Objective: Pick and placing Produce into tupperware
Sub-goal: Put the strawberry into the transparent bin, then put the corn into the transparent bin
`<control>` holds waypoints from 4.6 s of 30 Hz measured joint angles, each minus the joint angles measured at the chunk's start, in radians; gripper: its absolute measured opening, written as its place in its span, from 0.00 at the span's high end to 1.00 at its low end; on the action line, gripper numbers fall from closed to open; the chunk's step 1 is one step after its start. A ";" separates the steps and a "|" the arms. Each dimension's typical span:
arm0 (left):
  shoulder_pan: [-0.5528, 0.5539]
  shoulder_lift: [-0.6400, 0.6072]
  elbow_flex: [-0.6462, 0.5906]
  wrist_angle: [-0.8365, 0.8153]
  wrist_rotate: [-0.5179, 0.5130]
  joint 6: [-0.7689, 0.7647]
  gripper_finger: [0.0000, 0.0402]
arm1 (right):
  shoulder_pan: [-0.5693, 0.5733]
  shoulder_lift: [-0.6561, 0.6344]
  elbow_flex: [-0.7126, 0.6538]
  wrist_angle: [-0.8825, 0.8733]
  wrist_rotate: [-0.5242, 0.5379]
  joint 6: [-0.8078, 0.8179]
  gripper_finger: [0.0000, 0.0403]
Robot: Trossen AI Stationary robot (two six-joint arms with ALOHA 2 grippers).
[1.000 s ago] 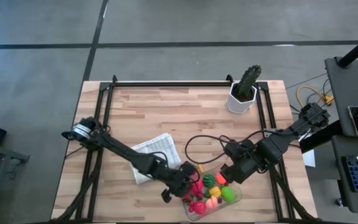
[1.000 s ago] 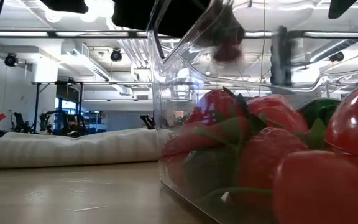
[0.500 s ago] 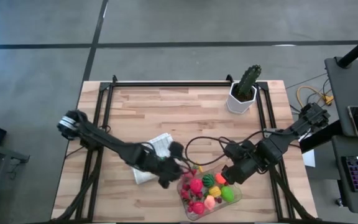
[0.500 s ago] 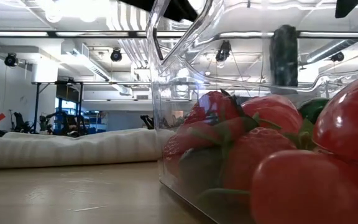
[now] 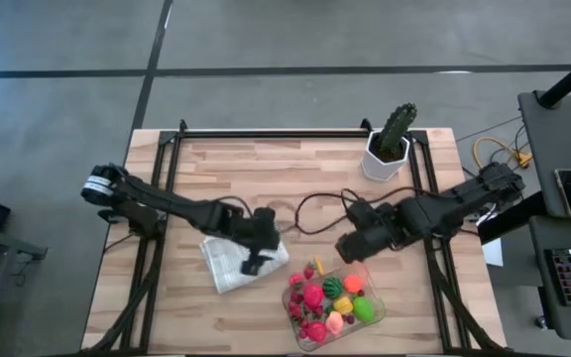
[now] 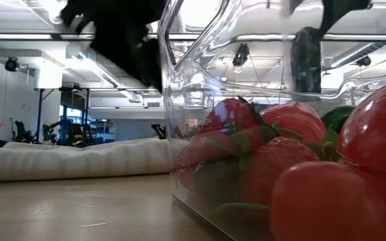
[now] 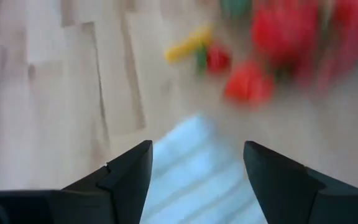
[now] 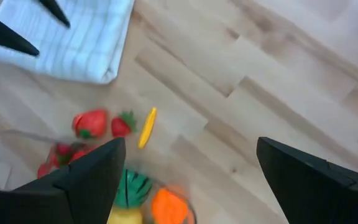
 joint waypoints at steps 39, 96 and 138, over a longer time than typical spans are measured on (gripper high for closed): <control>-0.091 0.249 -0.138 0.601 0.071 0.605 0.41 | -0.105 0.000 0.000 0.009 -0.072 -0.045 0.12; -0.096 0.246 -0.085 0.512 -0.102 0.526 0.55 | -0.105 0.000 -0.007 0.012 -0.072 -0.012 0.12; -0.207 0.230 0.151 0.539 0.158 -0.331 0.32 | 0.025 0.000 -0.016 0.030 -0.079 0.069 0.12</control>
